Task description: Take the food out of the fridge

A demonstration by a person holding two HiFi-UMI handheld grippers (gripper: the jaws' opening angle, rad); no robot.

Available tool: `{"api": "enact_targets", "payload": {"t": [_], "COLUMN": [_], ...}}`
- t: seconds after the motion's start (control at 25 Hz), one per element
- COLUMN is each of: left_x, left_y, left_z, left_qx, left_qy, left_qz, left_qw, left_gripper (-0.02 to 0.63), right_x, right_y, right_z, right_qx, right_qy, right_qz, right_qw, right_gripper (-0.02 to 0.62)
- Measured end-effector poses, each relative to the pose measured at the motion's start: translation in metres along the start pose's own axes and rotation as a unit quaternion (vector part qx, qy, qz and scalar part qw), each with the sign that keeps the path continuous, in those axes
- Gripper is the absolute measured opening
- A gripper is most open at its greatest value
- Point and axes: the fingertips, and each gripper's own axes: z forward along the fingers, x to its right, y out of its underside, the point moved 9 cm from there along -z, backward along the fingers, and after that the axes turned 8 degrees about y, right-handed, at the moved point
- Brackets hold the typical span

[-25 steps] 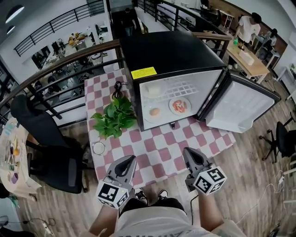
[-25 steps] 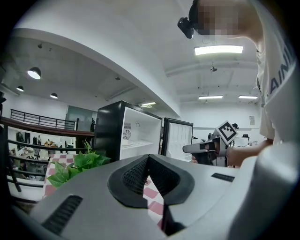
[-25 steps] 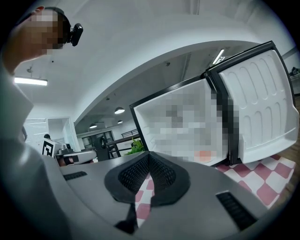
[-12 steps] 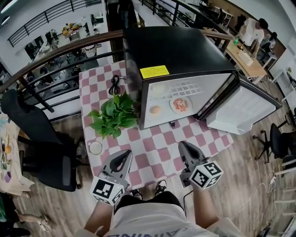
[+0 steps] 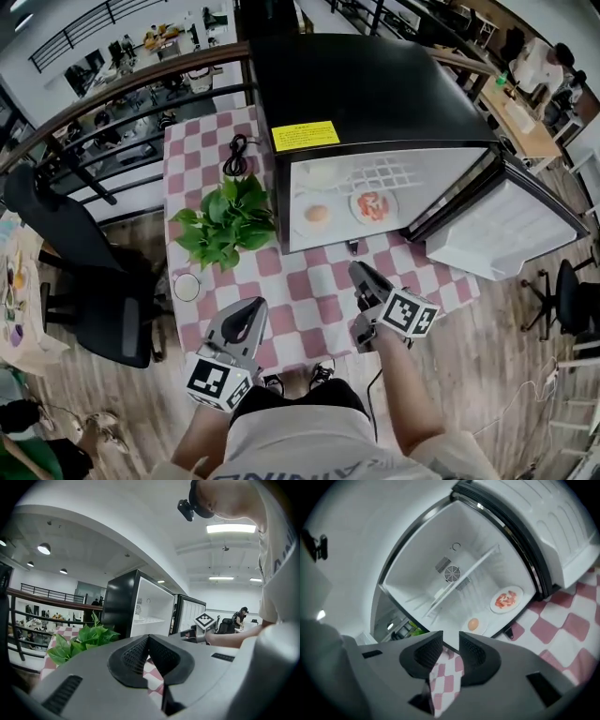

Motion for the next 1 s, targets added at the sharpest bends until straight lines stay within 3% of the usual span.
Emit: {"api": "enact_targets", "payload": {"t": [0.04,0.2,0.32,0.72,1.0], "left_x": [0.0,-0.001,-0.004,-0.015,-0.023], "left_y": [0.002,0.012,0.016,0.023,0.025], "left_z": [0.0,0.0,-0.001,-0.007,-0.005], "left_qx": [-0.003,-0.016,-0.015,-0.025,-0.029], "left_qy": [-0.002,-0.012,-0.02,-0.041,-0.051], "left_qz": [-0.002,-0.013,-0.013,-0.019,-0.021], "left_qw": [1.0,0.9997,0.9996,0.9986,0.9981], "left_gripper": [0.006,0.007,0.006,0.006,0.006], "right_x": [0.005,0.03,0.046,0.074,0.081], "right_y": [0.001,0.011,0.017,0.027,0.032], "right_z": [0.011,0.056,0.082,0.137,0.159], "right_qx": [-0.007,-0.032,-0.043,-0.056,-0.059], "right_qy": [-0.004,0.011,0.02,0.055,0.08], "right_qz": [0.032,0.151,0.212,0.283,0.302], "right_qw": [0.999,0.988,0.976,0.956,0.948], "right_gripper": [0.109,0.114,0.112,0.112,0.112]}}
